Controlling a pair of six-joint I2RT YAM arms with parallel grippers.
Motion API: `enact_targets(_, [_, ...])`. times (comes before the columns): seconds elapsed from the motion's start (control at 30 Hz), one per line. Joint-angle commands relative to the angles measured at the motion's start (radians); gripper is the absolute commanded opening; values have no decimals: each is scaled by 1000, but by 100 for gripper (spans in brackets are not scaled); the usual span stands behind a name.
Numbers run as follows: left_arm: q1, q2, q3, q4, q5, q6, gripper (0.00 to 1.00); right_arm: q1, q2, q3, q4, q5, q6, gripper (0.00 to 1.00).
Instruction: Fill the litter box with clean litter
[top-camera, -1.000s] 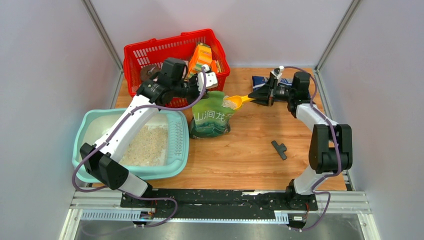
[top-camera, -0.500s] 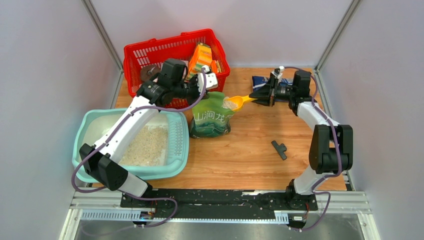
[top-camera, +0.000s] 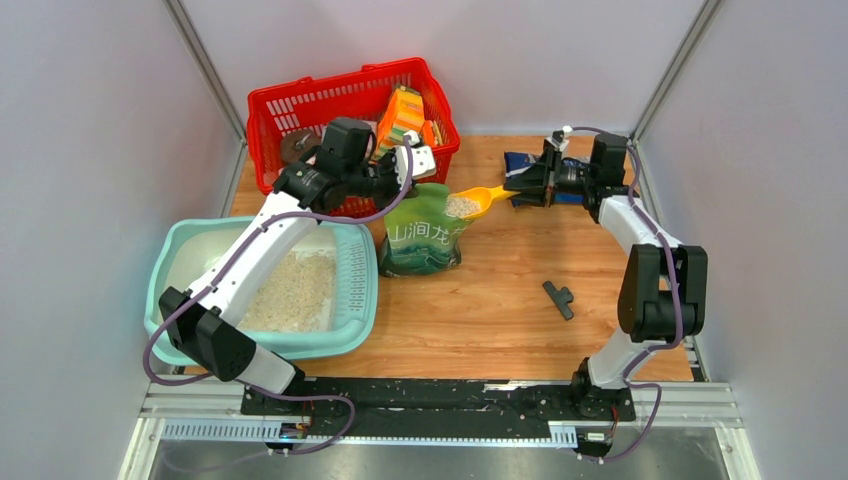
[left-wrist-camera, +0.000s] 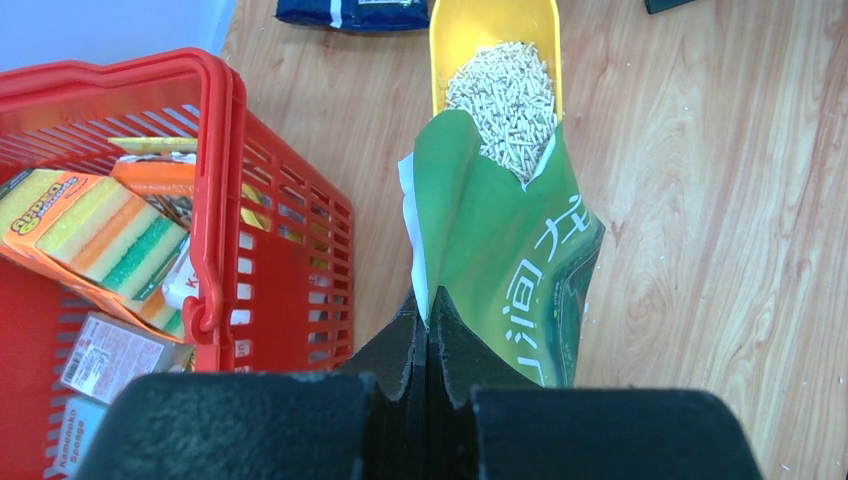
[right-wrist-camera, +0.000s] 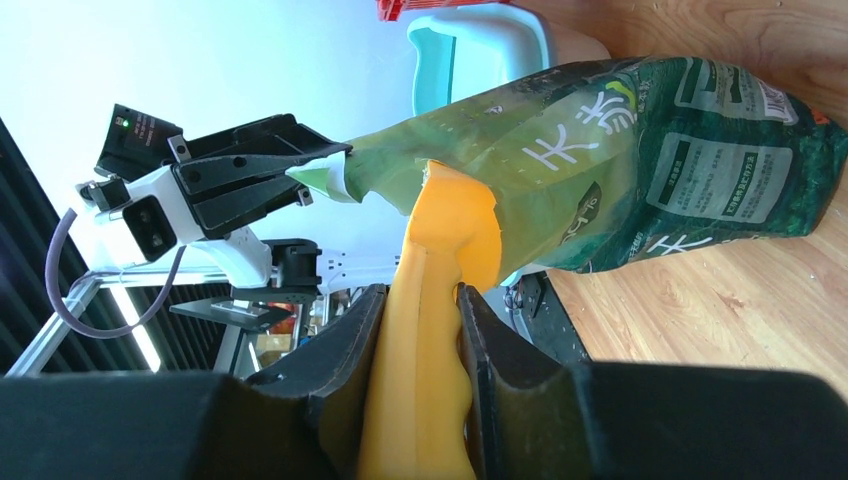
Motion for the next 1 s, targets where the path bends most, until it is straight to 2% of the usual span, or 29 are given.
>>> enact_targets(0.0, [13, -104, 49, 189, -19, 33, 0, -32, 3, -7, 77, -45, 50, 0])
enact_targets(0.07, [13, -104, 47, 186, -22, 36, 0, -43, 9, -16, 125, -36, 129, 0])
enact_targets(0.13, [13, -104, 47, 189, -22, 35, 0, -55, 15, -53, 310, -22, 231, 0])
enact_targets(0.37, [13, -101, 46, 192, -26, 33, 0, -58, 15, -50, 257, -34, 190, 0])
enact_targets(0.97, [13, -92, 33, 196, -52, 45, 0, -66, 11, -19, 300, -43, 237, 0])
